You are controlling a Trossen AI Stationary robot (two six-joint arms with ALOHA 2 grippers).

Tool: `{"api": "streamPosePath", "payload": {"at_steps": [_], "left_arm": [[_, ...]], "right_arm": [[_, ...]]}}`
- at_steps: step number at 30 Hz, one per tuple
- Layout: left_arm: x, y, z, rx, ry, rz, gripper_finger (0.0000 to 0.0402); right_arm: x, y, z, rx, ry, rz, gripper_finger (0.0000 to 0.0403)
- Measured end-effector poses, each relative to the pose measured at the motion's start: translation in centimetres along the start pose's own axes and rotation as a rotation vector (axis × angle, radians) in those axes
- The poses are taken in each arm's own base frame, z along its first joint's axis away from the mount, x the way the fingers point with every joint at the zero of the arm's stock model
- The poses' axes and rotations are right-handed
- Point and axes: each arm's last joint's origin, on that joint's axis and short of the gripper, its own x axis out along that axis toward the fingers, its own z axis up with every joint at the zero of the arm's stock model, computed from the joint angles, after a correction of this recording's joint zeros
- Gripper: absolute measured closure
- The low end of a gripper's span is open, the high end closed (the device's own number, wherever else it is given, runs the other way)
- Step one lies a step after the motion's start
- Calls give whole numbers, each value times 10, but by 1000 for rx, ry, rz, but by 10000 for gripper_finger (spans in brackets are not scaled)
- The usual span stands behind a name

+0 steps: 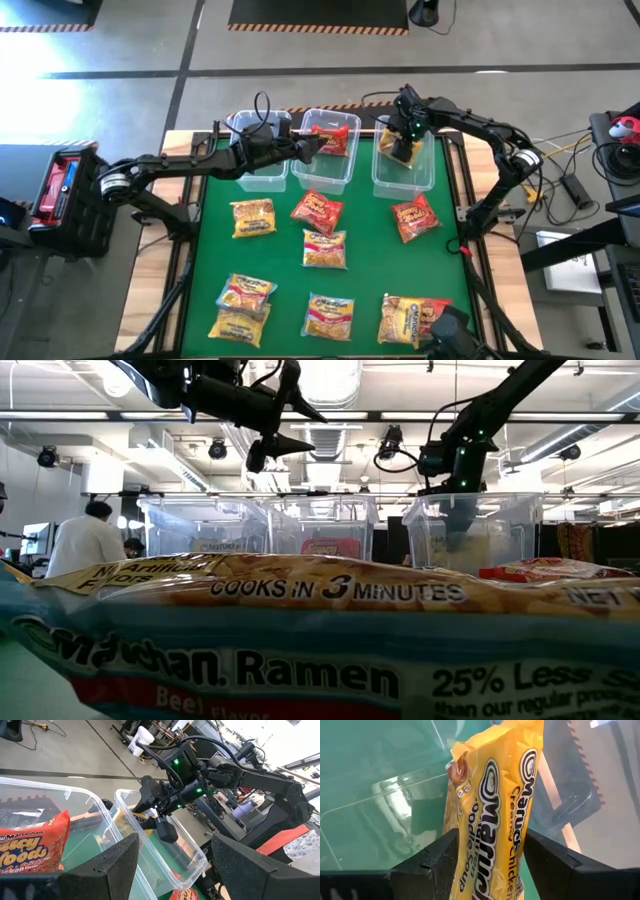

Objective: Sort Maruchan noodles
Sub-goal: Put the top right yellow noodle pack into the top right transparent bin, then put the top right orange noodle pack into the top center transparent bin

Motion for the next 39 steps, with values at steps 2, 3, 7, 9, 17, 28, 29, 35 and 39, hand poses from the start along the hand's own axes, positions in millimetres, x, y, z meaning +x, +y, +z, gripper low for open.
{"api": "streamPosePath", "payload": {"at_steps": [2,3,7,9,17,28,29,35,39], "left_arm": [[0,0,0,-2,-1,0,168],[0,0,0,-4,0,0,168],[0,0,0,-11,0,0,168],[0,0,0,-17,0,0,168],[0,0,0,-22,1,0,168],[0,-4,-6,-43,62,-40,168],[0,-4,-9,-52,92,-43,168],[-5,-3,-35,-103,289,54,168],[-9,-14,-50,-112,355,48,168]], "right_arm": [[-1,0,1,0,-6,-3,198],[-1,-1,1,-2,-8,-4,198],[-1,-1,1,-11,-6,-15,197],[-3,-2,1,-15,10,-59,197],[-32,-4,-1,-23,-24,-185,198],[-116,7,1,137,-349,-133,218],[-124,11,1,155,-402,-67,219],[-154,45,1,187,-587,283,225],[-164,71,3,176,-595,359,225]]}}
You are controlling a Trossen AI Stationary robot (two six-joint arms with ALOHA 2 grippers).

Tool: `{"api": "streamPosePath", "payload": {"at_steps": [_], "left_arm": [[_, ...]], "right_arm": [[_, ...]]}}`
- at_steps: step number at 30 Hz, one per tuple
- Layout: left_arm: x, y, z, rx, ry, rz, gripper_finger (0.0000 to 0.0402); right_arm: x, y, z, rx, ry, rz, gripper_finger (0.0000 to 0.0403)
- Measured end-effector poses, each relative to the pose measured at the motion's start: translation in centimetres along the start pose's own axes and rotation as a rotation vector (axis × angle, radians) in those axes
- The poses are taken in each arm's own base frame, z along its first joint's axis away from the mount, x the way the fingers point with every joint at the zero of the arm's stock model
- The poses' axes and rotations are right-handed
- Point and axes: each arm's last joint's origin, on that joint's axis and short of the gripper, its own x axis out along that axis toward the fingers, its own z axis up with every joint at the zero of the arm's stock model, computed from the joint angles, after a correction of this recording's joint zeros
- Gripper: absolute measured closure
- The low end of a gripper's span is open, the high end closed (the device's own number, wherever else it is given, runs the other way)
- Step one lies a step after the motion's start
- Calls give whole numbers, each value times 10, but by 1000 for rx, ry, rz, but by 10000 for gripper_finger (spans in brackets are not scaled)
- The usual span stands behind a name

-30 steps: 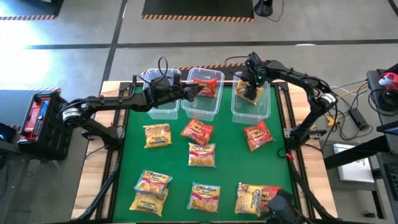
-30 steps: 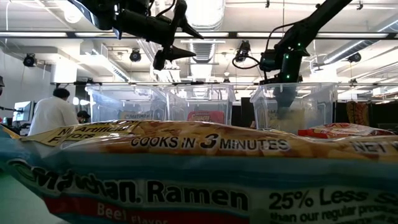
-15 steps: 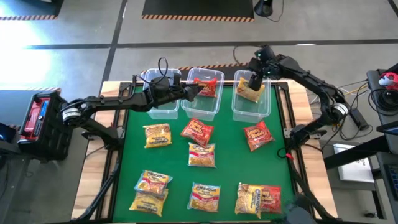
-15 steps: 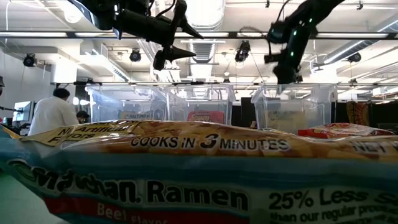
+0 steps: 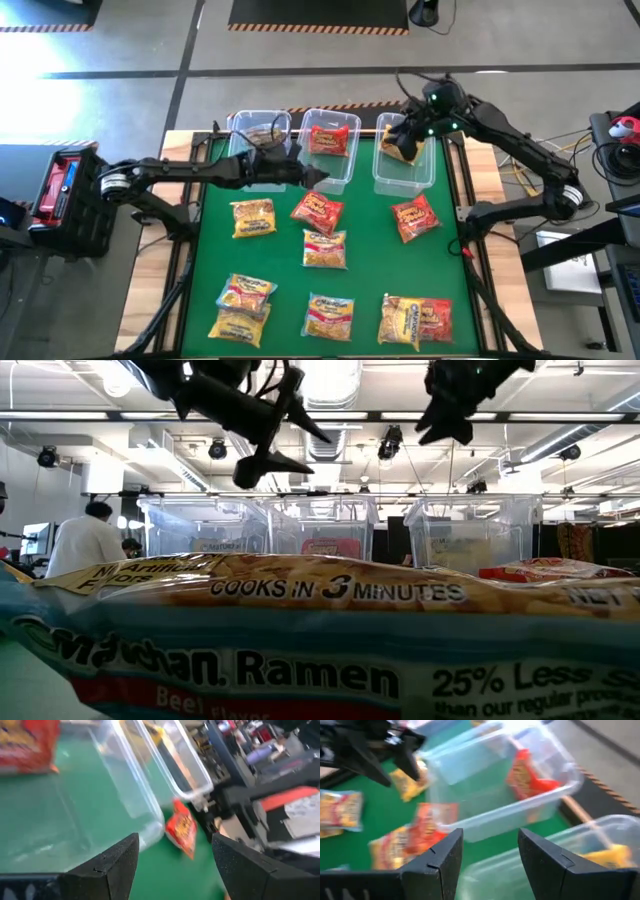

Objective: Sort Maruchan noodles
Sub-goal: Put the top right orange noodle pack into the top center transparent bin

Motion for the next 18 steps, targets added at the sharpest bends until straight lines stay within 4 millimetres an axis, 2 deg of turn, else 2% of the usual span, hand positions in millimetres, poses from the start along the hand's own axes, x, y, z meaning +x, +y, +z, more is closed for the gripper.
{"api": "streamPosePath", "payload": {"at_steps": [4,8,13,18], "left_arm": [[0,-15,-19,15,55,-44,168],[-2,-27,-35,16,106,-73,168],[-5,-38,-53,31,144,-99,168],[-8,-46,-69,54,184,-105,168]], "right_arm": [[5,30,-1,-2,20,96,225],[12,57,-10,2,113,180,225],[22,84,-36,60,309,226,225],[22,107,-73,133,527,204,225]]}}
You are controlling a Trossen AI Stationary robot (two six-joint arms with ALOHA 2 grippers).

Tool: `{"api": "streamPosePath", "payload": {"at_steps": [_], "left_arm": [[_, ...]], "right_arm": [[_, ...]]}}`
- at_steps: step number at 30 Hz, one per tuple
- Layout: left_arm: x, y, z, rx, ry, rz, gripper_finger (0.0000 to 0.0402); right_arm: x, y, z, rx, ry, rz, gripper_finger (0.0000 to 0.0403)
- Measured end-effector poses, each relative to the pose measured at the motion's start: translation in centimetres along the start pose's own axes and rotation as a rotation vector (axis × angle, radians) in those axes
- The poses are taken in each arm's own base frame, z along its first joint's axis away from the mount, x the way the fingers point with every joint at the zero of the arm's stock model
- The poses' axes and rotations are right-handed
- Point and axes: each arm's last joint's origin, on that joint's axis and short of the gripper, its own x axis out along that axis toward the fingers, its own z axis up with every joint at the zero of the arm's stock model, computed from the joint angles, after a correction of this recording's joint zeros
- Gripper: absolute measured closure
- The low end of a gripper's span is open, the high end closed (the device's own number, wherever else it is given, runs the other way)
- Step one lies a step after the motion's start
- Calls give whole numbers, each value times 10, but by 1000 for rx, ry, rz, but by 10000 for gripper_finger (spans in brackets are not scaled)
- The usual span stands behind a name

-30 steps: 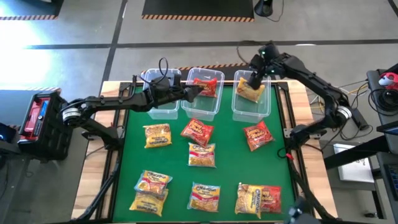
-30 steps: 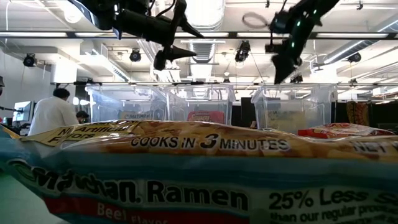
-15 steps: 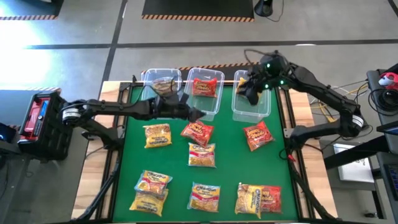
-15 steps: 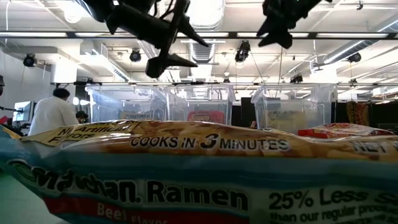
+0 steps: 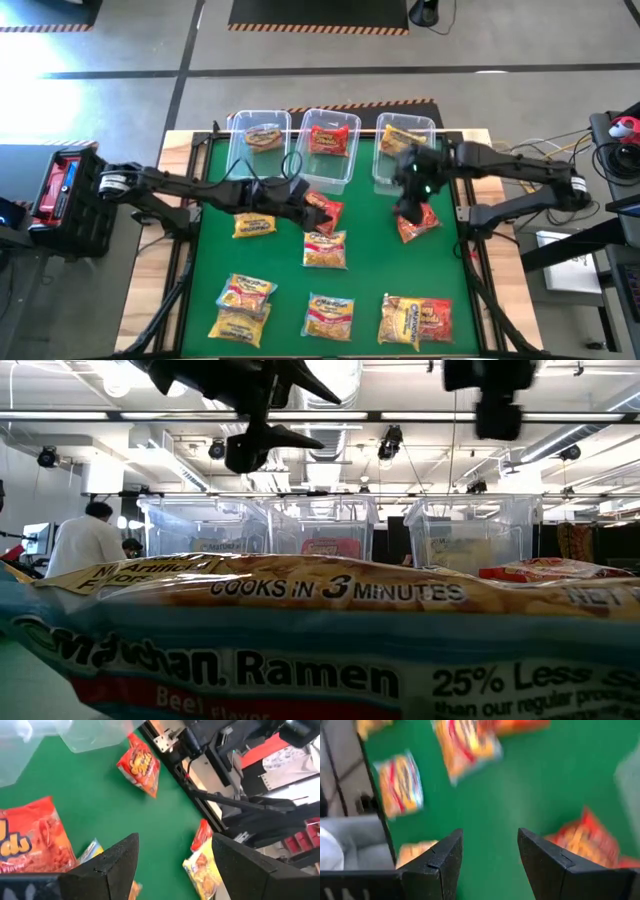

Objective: Sort Maruchan noodles
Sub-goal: Put the top right orange noodle pack into the top center transparent bin

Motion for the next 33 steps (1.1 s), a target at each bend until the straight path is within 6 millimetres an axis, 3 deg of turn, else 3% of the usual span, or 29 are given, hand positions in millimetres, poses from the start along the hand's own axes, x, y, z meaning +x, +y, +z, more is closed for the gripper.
{"api": "streamPosePath", "payload": {"at_steps": [7,13,19,24,33], "left_arm": [[0,-7,-13,32,-35,35,168],[-1,-16,-15,19,-117,15,168],[-3,-25,-13,-32,-233,-16,168],[-4,-30,-10,-42,-268,-65,168],[-5,-35,-12,-45,-286,-88,168]], "right_arm": [[32,-3,-47,110,104,-256,225],[61,-18,-70,187,156,-374,225],[76,-35,-91,203,228,-438,225],[81,-46,-101,171,221,-517,225],[91,-52,-102,92,140,-545,225]]}}
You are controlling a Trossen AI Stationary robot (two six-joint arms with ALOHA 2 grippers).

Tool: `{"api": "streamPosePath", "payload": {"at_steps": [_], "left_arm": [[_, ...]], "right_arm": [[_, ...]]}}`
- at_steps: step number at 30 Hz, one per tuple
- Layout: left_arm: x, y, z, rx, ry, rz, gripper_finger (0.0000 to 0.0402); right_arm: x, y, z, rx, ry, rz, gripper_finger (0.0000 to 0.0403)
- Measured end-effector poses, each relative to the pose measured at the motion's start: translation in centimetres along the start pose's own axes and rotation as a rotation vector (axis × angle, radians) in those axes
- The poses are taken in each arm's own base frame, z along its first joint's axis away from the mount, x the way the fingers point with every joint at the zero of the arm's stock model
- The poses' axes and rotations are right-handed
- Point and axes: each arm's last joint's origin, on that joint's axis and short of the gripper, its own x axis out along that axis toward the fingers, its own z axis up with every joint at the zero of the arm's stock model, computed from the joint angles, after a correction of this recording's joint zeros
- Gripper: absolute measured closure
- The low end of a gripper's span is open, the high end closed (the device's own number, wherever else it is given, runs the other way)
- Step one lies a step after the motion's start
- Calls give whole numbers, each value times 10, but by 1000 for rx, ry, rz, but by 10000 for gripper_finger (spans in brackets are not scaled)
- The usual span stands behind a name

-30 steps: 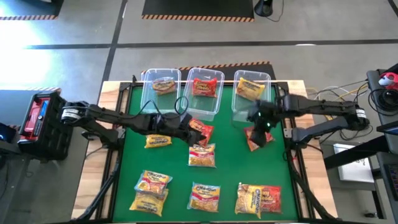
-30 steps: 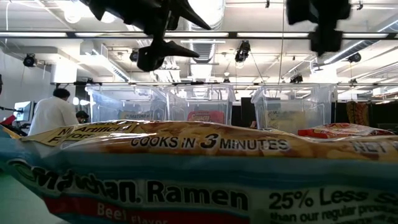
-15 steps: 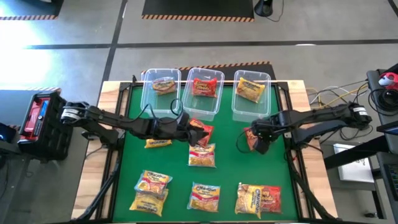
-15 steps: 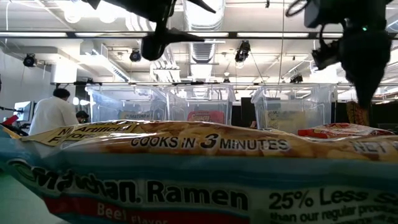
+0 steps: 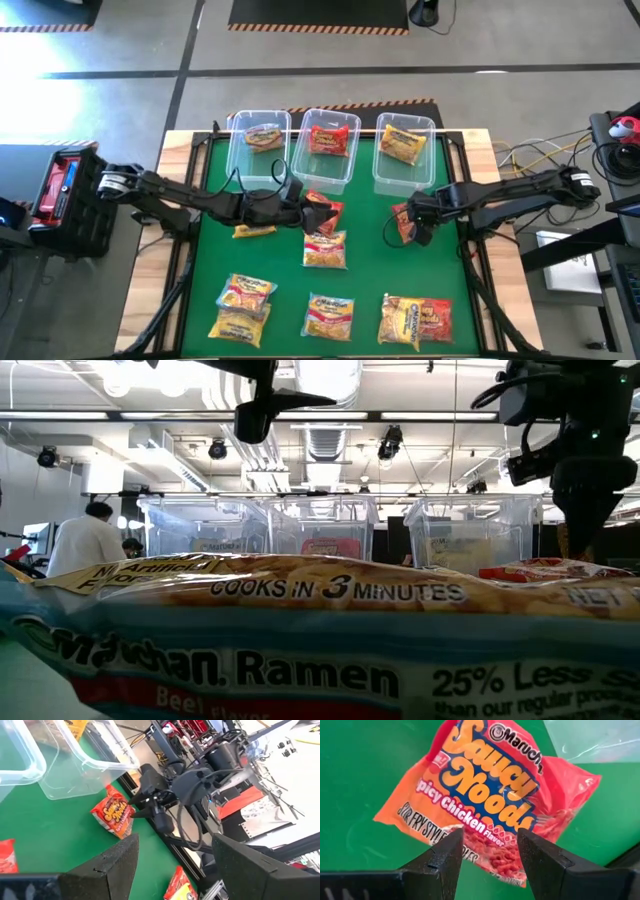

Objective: Sort Maruchan noodles
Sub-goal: Put the top right orange noodle pack into the top center transparent bin

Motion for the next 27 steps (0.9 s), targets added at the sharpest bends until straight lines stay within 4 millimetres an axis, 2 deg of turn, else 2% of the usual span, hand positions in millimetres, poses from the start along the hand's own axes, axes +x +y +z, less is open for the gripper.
{"api": "streamPosePath", "payload": {"at_steps": [9,17,27], "left_arm": [[0,-1,-1,3,2,-1,168],[0,-1,-1,12,2,-1,168],[0,-1,-1,11,-11,9,168]], "right_arm": [[13,1,-3,51,-12,38,225],[12,14,8,107,-72,252,225],[3,36,30,97,-266,502,225]]}}
